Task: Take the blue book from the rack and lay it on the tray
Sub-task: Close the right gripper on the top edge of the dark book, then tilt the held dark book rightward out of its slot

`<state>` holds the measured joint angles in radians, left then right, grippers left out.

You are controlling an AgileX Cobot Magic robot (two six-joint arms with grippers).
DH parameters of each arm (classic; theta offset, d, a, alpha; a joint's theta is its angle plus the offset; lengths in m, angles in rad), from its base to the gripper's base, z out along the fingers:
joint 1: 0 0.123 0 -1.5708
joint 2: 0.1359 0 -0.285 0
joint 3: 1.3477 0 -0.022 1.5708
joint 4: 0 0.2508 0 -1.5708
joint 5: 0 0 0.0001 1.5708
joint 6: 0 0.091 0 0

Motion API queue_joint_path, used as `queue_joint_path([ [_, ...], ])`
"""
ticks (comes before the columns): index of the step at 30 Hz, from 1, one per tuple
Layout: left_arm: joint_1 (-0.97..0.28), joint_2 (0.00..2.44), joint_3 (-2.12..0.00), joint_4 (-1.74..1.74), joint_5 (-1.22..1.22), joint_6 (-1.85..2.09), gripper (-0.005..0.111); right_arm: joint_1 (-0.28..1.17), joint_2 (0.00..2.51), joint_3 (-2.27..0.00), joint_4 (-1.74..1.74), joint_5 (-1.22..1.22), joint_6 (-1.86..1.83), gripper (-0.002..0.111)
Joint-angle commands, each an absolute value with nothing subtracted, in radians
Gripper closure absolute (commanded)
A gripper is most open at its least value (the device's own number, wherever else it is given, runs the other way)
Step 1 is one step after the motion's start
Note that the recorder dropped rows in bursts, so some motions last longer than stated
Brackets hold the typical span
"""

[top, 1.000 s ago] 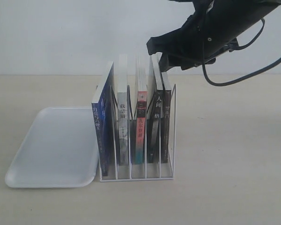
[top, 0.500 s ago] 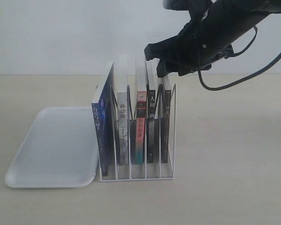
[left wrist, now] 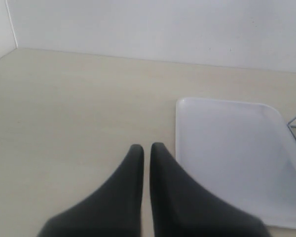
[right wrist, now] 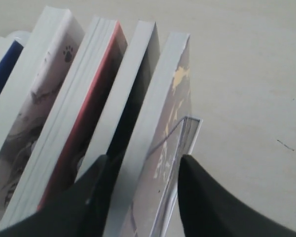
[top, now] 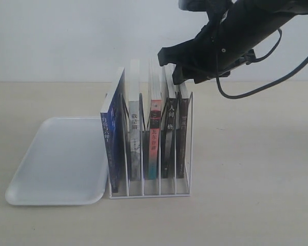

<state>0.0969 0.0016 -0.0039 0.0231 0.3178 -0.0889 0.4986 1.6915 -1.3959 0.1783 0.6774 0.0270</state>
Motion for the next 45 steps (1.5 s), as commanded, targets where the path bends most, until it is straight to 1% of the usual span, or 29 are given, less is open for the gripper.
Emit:
queue_joint_path([
  [1, 0.091, 0.000, 0.000, 0.024, 0.318, -0.097, 0.103, 0.499, 1.699, -1.397, 0.148, 0.706, 0.022, 0.076],
  [8, 0.091, 0.000, 0.000, 0.024, 0.318, -0.097, 0.103, 0.499, 1.717, -1.397, 0.143, 0.735, 0.022, 0.076],
  [23, 0.091, 0.000, 0.000, 0.024, 0.318, -0.097, 0.103, 0.499, 1.737, -1.397, 0.143, 0.715, 0.022, 0.076],
  [24, 0.091, 0.000, 0.000, 0.024, 0.318, -0.097, 0.103, 0.499, 1.737, -1.397, 0.146, 0.718, 0.024, 0.080],
  [25, 0.091, 0.000, 0.000, 0.024, 0.318, -0.097, 0.103, 0.499, 1.737, -1.397, 0.146, 0.723, 0.024, 0.088],
  [26, 0.091, 0.000, 0.000, 0.024, 0.318, -0.097, 0.103, 0.499, 1.737, -1.397, 0.146, 0.724, 0.024, 0.100],
  [27, 0.091, 0.000, 0.000, 0.024, 0.318, -0.097, 0.103, 0.499, 1.737, -1.397, 0.146, 0.727, 0.024, 0.109],
  [45, 0.091, 0.000, 0.000, 0.024, 0.318, -0.097, 0.103, 0.499, 1.577, -1.399, 0.146, 0.727, 0.066, 0.108],
])
